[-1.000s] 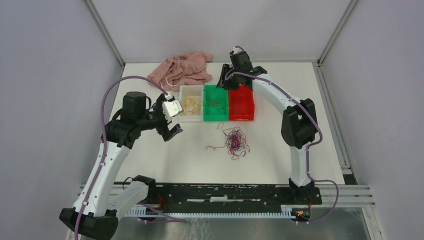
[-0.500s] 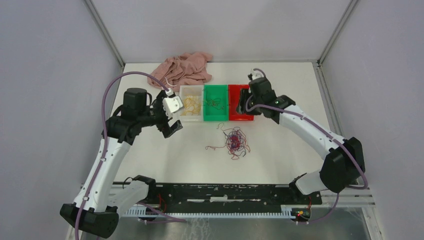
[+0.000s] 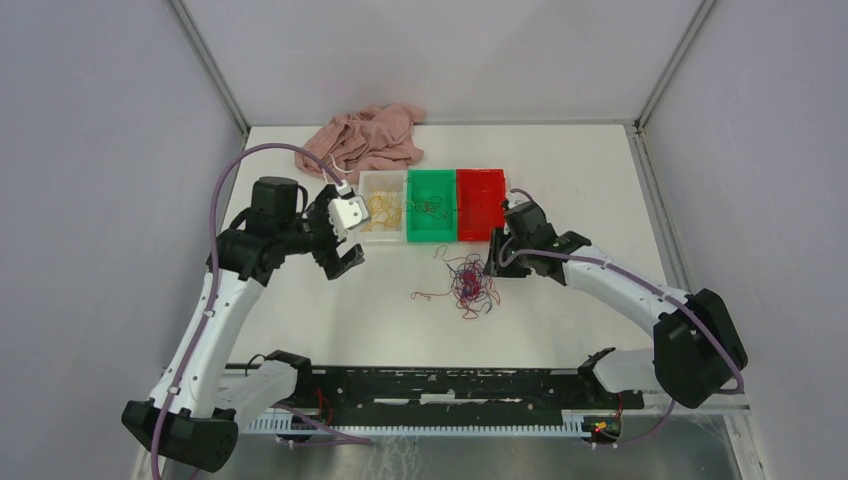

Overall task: Untangle the cables
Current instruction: Untie the cable.

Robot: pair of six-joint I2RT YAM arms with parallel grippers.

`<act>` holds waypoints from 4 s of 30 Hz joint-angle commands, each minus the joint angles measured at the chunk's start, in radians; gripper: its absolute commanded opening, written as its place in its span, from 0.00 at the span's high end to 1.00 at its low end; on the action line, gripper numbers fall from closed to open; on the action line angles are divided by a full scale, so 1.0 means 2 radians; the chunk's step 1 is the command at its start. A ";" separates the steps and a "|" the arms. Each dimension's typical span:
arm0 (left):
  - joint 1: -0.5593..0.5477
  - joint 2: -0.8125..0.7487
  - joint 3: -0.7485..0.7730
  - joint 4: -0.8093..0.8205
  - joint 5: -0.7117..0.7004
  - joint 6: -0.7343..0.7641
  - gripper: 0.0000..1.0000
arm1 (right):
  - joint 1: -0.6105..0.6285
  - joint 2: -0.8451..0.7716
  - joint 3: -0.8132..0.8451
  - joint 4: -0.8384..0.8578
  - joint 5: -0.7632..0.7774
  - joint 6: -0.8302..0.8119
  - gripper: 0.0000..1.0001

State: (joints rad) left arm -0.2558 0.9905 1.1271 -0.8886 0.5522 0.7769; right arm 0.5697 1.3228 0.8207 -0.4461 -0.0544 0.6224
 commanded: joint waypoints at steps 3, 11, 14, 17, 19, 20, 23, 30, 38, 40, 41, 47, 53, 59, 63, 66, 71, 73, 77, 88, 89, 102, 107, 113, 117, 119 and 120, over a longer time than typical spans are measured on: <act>-0.002 0.002 0.021 -0.011 0.009 0.021 0.01 | 0.001 0.034 0.037 0.051 -0.007 -0.032 0.59; -0.002 0.001 0.028 -0.013 0.010 0.021 0.01 | 0.000 0.064 0.057 0.055 -0.009 -0.060 0.91; -0.002 0.000 0.030 -0.013 0.014 0.020 0.01 | 0.001 0.049 0.059 0.057 -0.027 -0.061 1.00; -0.002 -0.001 0.031 -0.014 0.025 0.022 0.01 | 0.002 0.018 0.066 0.050 -0.048 -0.061 1.00; -0.002 -0.004 0.031 -0.012 0.043 0.027 0.01 | 0.002 -0.008 0.076 0.046 -0.084 -0.056 1.00; -0.002 -0.006 0.032 -0.009 0.057 0.030 0.01 | 0.003 -0.020 0.080 0.046 -0.104 -0.051 1.00; -0.002 -0.022 0.028 0.017 0.108 0.038 0.01 | 0.004 -0.042 0.100 0.050 -0.180 -0.025 1.00; -0.018 -0.027 0.006 0.120 0.157 -0.024 0.02 | 0.033 -0.050 0.121 0.124 -0.277 0.062 1.00; -0.089 -0.039 -0.073 0.250 0.102 -0.100 0.05 | 0.073 -0.011 0.155 0.188 -0.304 0.106 1.00; -0.096 -0.037 -0.086 0.261 0.094 -0.109 0.07 | 0.080 -0.002 0.159 0.202 -0.306 0.111 1.00; -0.096 -0.037 -0.093 0.274 0.091 -0.116 0.08 | 0.086 0.001 0.160 0.205 -0.307 0.112 1.00; -0.098 -0.045 -0.128 0.317 0.090 -0.153 0.18 | 0.105 0.020 0.169 0.223 -0.313 0.121 1.00; -0.099 -0.043 -0.147 0.321 0.098 -0.161 0.30 | 0.116 0.034 0.176 0.236 -0.320 0.132 1.00; -0.099 -0.043 -0.151 0.331 0.097 -0.171 0.51 | 0.125 0.043 0.178 0.242 -0.320 0.138 1.00; -0.099 -0.049 -0.154 0.341 0.099 -0.188 0.72 | 0.128 0.049 0.174 0.261 -0.326 0.156 0.99; -0.099 -0.058 -0.157 0.347 0.098 -0.196 0.86 | 0.128 0.044 0.159 0.292 -0.335 0.184 0.82; -0.099 -0.066 -0.159 0.361 0.095 -0.207 0.96 | 0.126 0.024 0.120 0.338 -0.347 0.218 0.66; -0.099 -0.066 -0.159 0.367 0.097 -0.209 0.96 | 0.122 0.012 0.106 0.341 -0.348 0.221 0.62; -0.100 -0.069 -0.152 0.371 0.104 -0.195 0.97 | 0.092 -0.028 0.073 0.337 -0.342 0.220 0.50; -0.105 -0.071 -0.132 0.376 0.119 -0.201 0.97 | 0.070 -0.070 0.069 0.219 -0.223 0.083 0.32; -0.106 -0.071 -0.132 0.381 0.119 -0.206 0.97 | 0.078 -0.067 0.072 0.220 -0.209 0.073 0.31; -0.120 -0.064 -0.126 0.399 0.117 -0.218 0.97 | 0.152 -0.005 0.093 0.272 -0.118 0.042 0.26; -0.125 -0.060 -0.111 0.399 0.121 -0.228 0.97 | 0.168 0.019 0.097 0.294 -0.079 0.044 0.24; -0.137 -0.053 -0.076 0.399 0.147 -0.247 0.97 | 0.170 0.036 0.072 0.321 -0.038 0.061 0.26; -0.148 -0.046 -0.051 0.399 0.157 -0.271 0.97 | 0.170 0.048 0.057 0.330 -0.021 0.077 0.35; -0.153 -0.044 -0.039 0.399 0.160 -0.285 0.97 | 0.169 0.059 0.058 0.315 -0.011 0.080 0.41; -0.155 -0.044 -0.033 0.399 0.160 -0.290 0.97 | 0.169 0.063 0.059 0.306 -0.007 0.079 0.44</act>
State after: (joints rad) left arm -0.5430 0.9012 0.9779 -0.1444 0.8078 0.2974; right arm 0.9096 1.4117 0.9470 0.1646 -0.1432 0.7609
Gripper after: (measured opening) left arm 0.062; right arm 0.598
